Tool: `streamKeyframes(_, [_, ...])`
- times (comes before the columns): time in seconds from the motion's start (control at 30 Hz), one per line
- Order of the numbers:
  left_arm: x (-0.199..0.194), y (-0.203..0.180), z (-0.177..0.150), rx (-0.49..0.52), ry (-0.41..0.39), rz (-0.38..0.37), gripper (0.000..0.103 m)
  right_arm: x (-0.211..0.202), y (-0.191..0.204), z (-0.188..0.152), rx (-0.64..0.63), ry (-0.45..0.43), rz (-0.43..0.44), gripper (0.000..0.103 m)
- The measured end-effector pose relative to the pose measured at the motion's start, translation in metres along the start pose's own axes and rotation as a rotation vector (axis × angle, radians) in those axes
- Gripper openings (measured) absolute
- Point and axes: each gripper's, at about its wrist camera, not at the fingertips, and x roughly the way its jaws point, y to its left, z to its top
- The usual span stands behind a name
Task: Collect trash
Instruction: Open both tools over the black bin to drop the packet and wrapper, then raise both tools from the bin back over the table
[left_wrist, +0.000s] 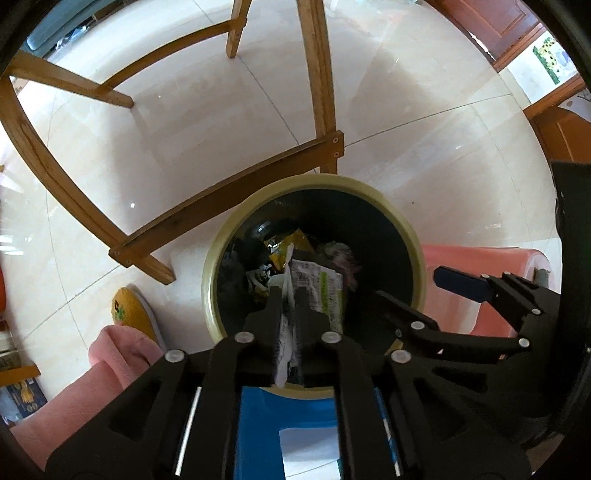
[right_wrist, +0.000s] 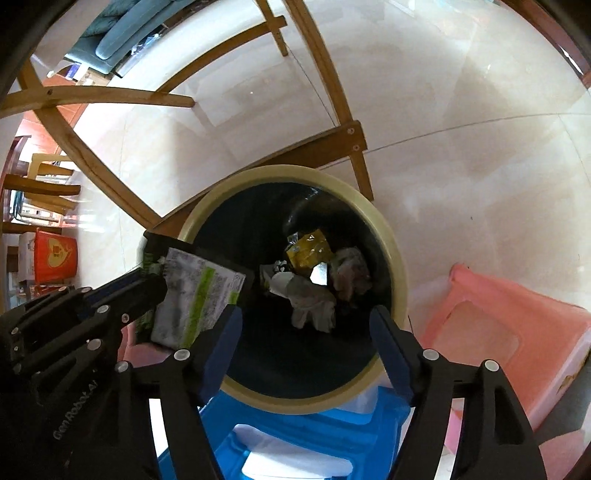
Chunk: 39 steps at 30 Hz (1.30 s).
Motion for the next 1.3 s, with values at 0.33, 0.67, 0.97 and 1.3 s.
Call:
streamKeyframes(0.33, [-0.003, 0.013, 0.004, -0.043, -0.013, -0.009, 0.067, -0.005, -0.019, 0.006, 0.059, -0.026, -0.008, 0.076])
streamKeyframes(0.67, [-0.003, 0.016, 0.0, -0.054, 0.008, -0.004, 0.067, -0.006, -0.015, 0.005, 0.046, -0.023, -0.027, 0.076])
streamKeyframes(0.97, [-0.022, 0.006, -0.025, -0.028, 0.03, -0.039, 0.067, -0.031, -0.014, -0.014, 0.07, -0.007, -0.115, 0.076])
streamKeyframes(1.3, [-0.083, -0.023, -0.073, 0.063, 0.043, -0.072, 0.067, -0.102, 0.016, -0.054, 0.033, 0.058, -0.141, 0.076])
